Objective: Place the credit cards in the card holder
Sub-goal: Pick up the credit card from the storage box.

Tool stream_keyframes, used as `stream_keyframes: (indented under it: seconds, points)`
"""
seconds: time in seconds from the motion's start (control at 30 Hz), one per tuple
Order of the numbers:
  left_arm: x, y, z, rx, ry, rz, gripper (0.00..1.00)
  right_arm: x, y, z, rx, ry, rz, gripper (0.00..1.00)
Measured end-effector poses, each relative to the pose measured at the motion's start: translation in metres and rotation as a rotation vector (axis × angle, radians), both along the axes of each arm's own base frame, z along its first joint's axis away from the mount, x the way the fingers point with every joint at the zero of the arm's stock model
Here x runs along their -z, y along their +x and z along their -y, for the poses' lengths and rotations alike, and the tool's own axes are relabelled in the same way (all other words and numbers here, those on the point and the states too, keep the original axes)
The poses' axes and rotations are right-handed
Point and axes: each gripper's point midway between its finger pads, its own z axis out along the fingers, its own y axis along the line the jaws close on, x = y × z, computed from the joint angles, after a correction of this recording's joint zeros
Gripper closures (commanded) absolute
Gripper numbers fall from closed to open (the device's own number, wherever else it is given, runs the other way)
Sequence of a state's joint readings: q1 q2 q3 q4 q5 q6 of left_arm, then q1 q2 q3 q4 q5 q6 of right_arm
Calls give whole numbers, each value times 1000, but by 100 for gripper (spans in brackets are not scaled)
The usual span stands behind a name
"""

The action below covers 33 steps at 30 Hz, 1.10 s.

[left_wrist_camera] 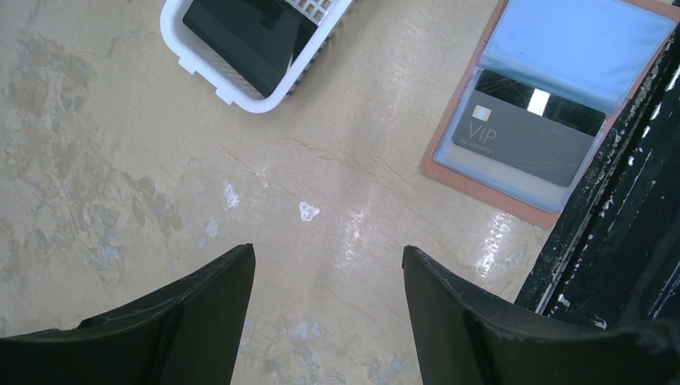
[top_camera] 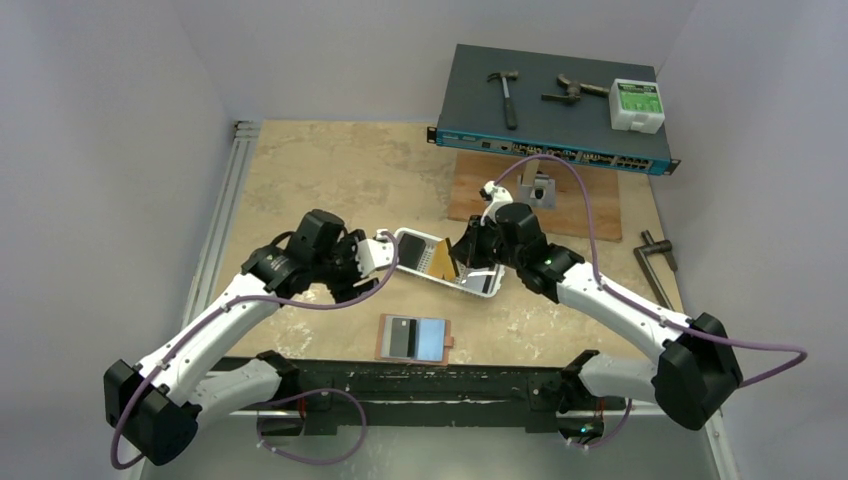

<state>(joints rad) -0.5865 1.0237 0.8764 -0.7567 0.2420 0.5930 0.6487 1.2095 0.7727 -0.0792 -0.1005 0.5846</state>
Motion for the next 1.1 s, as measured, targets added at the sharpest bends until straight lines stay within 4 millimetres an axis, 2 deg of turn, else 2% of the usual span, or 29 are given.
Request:
stream_keyframes:
  seconds: [0.2,0.23,0.33,0.4,0.67,0.93,1.1]
  points:
    - [-5,6,-10,-79,-68,-35,27,-17,-13,-8,-96,28,15,100]
    - [-5,7,-12,-89,-77,-38,24,-19,-15,-8,-107,34,16,100]
    - [-7,8,-14,-106,-100,-48,4,-27,-21,-10,-135,52,27,100]
    - [-9,7,-13,-107,-120,-55,1,-32,-25,-10,-148,62,35,100]
    - [-14,4,-8,-96,-161,-70,0,-43,-39,-8,-194,86,39,100]
    - [-21,6,-5,-99,-194,-79,0,-67,-55,-7,-239,146,79,100]
    - [-26,9,1,-82,-216,-96,0,-73,-68,-8,-285,177,79,100]
